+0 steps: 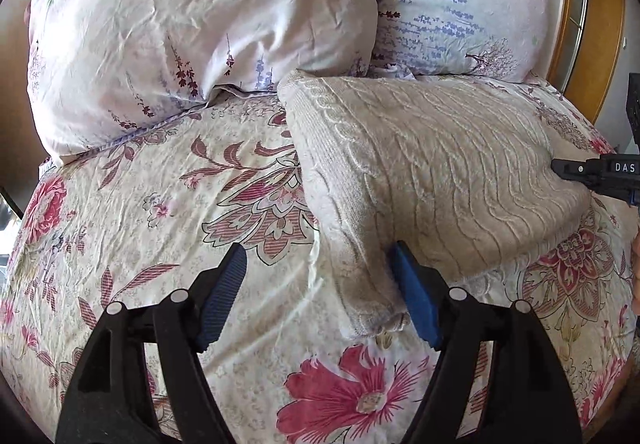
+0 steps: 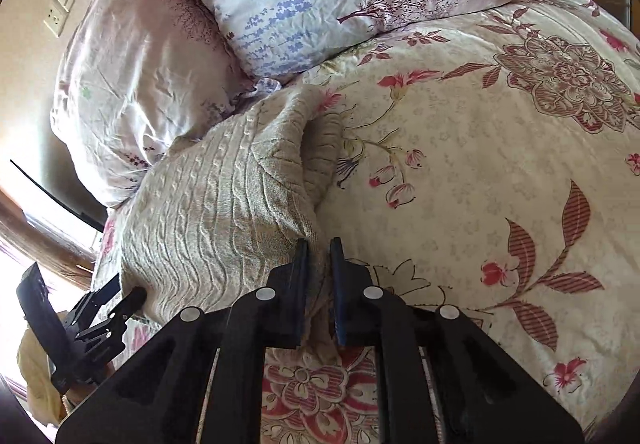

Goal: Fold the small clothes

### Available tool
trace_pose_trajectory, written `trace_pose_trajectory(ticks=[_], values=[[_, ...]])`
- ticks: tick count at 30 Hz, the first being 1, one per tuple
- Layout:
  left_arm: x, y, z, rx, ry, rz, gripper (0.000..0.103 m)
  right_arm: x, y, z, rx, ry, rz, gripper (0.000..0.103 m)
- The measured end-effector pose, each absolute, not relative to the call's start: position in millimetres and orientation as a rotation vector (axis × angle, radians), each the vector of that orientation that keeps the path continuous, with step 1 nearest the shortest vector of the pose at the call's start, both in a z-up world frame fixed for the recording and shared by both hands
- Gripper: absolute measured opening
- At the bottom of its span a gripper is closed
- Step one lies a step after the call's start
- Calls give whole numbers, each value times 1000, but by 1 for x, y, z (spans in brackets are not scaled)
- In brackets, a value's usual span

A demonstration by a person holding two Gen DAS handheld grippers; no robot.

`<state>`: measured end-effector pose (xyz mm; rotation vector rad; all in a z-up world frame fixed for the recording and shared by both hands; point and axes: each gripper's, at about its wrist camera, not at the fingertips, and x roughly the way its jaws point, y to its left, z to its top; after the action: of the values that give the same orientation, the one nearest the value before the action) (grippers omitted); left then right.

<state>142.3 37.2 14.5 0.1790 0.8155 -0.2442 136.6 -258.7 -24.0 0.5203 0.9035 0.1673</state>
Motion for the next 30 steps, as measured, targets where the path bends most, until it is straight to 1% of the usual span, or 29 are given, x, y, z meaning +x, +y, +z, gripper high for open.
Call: trace_pose_trajectory(ticks=[3, 6, 7, 8, 19, 25, 30], values=[[136, 41, 20, 165, 802, -256, 75, 125, -261, -13, 515, 863, 177, 12], [120, 53, 35, 129, 741, -273, 75, 100, -257, 5, 472, 779, 193, 21], [119, 56, 39, 125, 729, -259, 75, 93, -256, 9, 477, 760, 215, 25], [118, 58, 42, 123, 721, -240, 75, 88, -255, 12, 488, 746, 238, 27], [132, 59, 30, 114, 767, -196, 75, 86, -227, 5, 398, 774, 262, 27], [138, 59, 21, 118, 792, -190, 76, 95, -220, -5, 349, 831, 224, 27], [143, 59, 14, 115, 820, -186, 77, 101, -207, -4, 246, 861, 177, 27]])
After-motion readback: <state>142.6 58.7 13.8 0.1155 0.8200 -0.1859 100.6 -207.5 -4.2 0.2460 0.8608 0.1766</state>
